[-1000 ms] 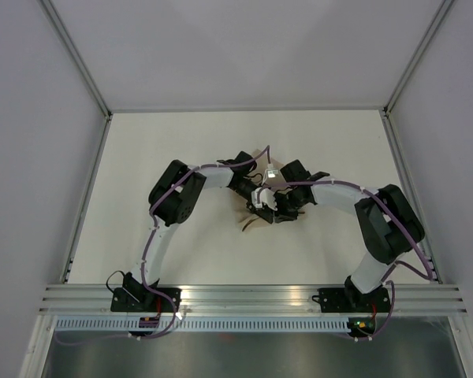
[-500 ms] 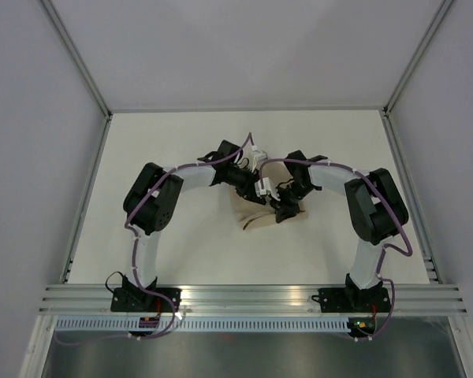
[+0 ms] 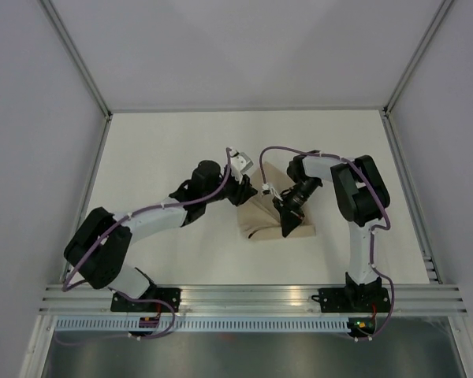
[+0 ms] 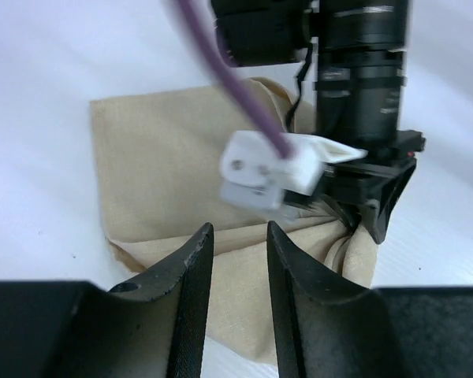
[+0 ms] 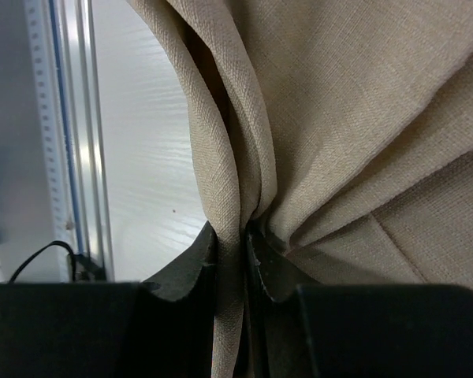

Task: Fold the napkin, place the utensils inside, and roll it up
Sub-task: Roll the napkin at the center of the board.

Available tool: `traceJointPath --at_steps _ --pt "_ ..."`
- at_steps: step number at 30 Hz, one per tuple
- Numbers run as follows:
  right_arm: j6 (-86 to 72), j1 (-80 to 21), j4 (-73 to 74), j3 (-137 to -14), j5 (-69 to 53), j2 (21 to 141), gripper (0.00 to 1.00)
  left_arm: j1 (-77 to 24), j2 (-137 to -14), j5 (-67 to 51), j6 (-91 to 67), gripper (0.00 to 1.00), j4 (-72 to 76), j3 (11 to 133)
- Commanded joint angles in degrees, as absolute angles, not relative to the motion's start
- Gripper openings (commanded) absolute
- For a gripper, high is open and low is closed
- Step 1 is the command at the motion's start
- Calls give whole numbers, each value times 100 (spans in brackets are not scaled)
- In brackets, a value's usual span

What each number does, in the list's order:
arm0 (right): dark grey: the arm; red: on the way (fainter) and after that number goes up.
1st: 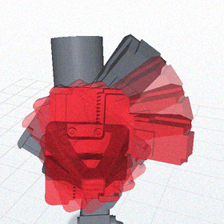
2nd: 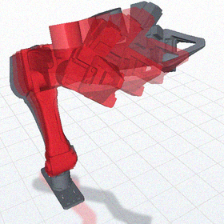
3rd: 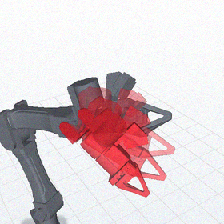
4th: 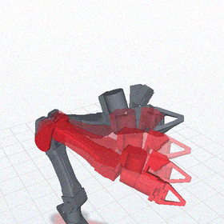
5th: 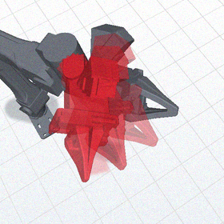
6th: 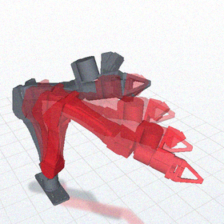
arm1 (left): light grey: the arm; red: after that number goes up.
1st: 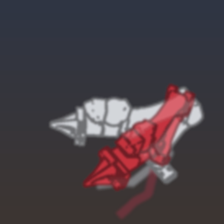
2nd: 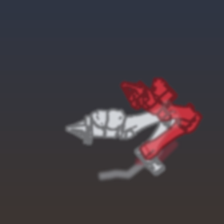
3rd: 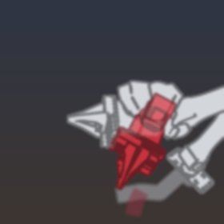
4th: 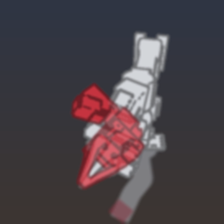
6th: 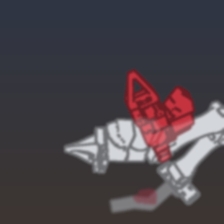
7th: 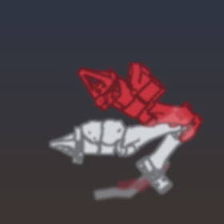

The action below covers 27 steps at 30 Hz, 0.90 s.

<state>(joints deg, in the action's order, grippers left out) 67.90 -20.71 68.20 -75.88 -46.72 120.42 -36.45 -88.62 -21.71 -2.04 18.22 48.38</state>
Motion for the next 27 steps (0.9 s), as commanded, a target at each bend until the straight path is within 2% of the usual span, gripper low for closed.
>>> traceJointPath --at_steps 1,5,11,19,27 --pt "7198 -2013 6926 -7523 -3937 12595 8 -4226 -8359 -776 561 39 2864 4204" --pt "7146 -1943 7005 -7734 -3981 12797 8 -4938 -8095 -142 1141 41 3217 3780" --pt "7031 -1863 7014 -7883 -4017 12955 8 -5807 -8059 263 1747 44 2963 3665" --pt "6873 -1828 6891 -7919 -4069 13043 8 -6766 -9331 510 2337 46 2716 4130" --pt "6820 -1784 6926 -7989 -4087 13131 8 -6873 -10071 343 2724 47 2734 4543"
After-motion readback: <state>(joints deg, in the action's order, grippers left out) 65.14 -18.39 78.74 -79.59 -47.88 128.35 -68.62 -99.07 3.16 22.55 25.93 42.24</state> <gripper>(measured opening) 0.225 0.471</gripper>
